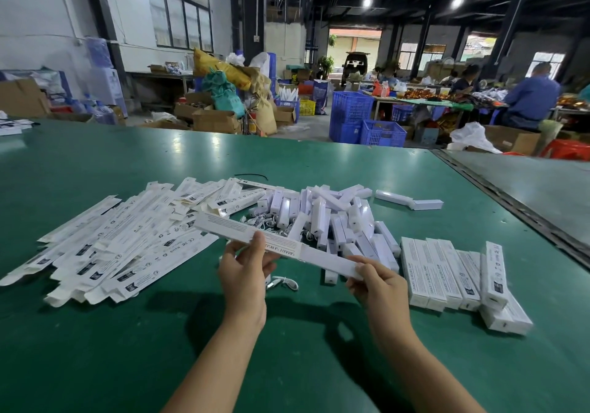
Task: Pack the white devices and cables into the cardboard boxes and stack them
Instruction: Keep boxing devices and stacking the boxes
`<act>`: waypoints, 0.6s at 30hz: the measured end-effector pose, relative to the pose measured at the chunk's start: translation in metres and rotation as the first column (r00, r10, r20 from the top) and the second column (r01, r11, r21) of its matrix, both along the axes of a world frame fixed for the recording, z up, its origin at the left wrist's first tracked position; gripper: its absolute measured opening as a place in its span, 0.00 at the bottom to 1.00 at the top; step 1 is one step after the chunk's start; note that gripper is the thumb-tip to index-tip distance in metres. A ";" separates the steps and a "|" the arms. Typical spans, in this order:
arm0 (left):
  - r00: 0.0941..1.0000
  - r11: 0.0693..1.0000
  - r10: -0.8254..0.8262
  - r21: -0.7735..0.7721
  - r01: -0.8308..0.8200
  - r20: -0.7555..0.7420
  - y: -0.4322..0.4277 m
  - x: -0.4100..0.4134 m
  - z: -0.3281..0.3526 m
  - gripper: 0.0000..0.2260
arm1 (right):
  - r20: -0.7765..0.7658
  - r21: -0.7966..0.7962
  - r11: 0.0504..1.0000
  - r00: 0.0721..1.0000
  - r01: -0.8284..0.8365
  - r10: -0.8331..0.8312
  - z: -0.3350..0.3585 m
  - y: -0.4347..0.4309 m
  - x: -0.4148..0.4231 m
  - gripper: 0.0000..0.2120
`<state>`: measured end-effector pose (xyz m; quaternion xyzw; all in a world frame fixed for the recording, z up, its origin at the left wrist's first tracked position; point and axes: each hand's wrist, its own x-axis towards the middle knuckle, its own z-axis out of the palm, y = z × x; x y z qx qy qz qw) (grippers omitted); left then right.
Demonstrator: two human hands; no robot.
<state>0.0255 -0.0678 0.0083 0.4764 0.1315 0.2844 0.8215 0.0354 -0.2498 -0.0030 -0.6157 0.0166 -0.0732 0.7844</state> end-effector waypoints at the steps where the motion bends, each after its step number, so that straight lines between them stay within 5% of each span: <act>1: 1.000 1.000 -0.004 0.004 0.004 -0.005 -0.001 0.000 -0.001 0.10 | -0.007 0.020 1.000 1.000 0.003 -0.002 0.000 0.000 0.000 0.11; 7: 0.998 0.998 -0.058 0.013 0.058 -0.021 -0.006 0.003 -0.005 0.08 | -0.041 0.171 0.985 0.998 -0.032 0.040 0.003 0.002 -0.001 0.02; 15: 0.992 0.990 -0.126 0.066 0.125 0.011 -0.019 -0.001 -0.013 0.20 | -0.062 -0.052 0.996 0.996 -0.070 0.067 0.002 0.009 -0.010 0.05; 18: 0.992 0.990 -0.124 0.066 0.123 0.007 -0.019 -0.001 -0.013 0.20 | -0.079 -0.002 0.996 0.993 -0.093 0.092 0.004 0.008 -0.010 0.06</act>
